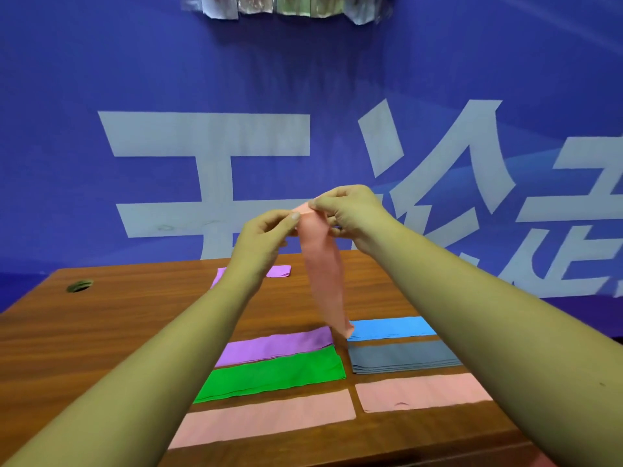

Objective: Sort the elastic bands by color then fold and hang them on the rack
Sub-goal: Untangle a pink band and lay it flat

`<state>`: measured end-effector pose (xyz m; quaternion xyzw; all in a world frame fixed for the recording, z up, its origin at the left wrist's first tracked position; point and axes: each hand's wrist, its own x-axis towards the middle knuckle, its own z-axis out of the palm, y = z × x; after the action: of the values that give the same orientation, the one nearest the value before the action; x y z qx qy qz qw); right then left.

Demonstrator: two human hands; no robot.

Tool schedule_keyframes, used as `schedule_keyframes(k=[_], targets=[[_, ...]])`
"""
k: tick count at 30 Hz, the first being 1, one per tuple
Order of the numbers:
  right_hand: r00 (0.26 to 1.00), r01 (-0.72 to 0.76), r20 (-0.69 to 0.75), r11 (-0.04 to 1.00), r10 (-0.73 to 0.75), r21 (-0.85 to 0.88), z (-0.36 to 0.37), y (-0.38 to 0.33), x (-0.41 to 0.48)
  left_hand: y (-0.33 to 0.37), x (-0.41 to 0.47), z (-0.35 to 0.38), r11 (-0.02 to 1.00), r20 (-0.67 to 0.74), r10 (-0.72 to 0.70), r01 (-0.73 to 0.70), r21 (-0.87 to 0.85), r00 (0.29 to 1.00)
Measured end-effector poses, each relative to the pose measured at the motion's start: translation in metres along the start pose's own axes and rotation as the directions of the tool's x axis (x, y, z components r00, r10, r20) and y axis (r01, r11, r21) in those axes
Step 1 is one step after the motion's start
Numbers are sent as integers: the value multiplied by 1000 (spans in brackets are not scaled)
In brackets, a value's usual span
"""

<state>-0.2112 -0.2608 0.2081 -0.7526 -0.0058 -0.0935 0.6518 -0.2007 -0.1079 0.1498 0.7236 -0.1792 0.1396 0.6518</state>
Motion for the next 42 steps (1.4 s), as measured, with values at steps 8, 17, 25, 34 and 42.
schedule_keyframes(k=[8, 17, 25, 34, 42], targets=[[999, 52, -17, 999, -52, 2, -2, 4, -14, 15, -5, -12, 999, -5, 22, -22, 28, 1000], [995, 29, 91, 1000, -30, 10, 5, 2, -20, 15, -8, -14, 999, -32, 16, -17, -27, 999], [994, 53, 99, 998, -49, -35, -1, 9, -23, 15, -6, -19, 993, 4, 99, -99, 72, 995], [950, 312, 166, 828, -264, -465, -3, 4, -19, 9, -8, -18, 995, 34, 61, -64, 81, 998], [934, 347, 257, 802, -249, -486, -2, 9, -18, 5, -12, -13, 998, 102, 38, -33, -47, 994]])
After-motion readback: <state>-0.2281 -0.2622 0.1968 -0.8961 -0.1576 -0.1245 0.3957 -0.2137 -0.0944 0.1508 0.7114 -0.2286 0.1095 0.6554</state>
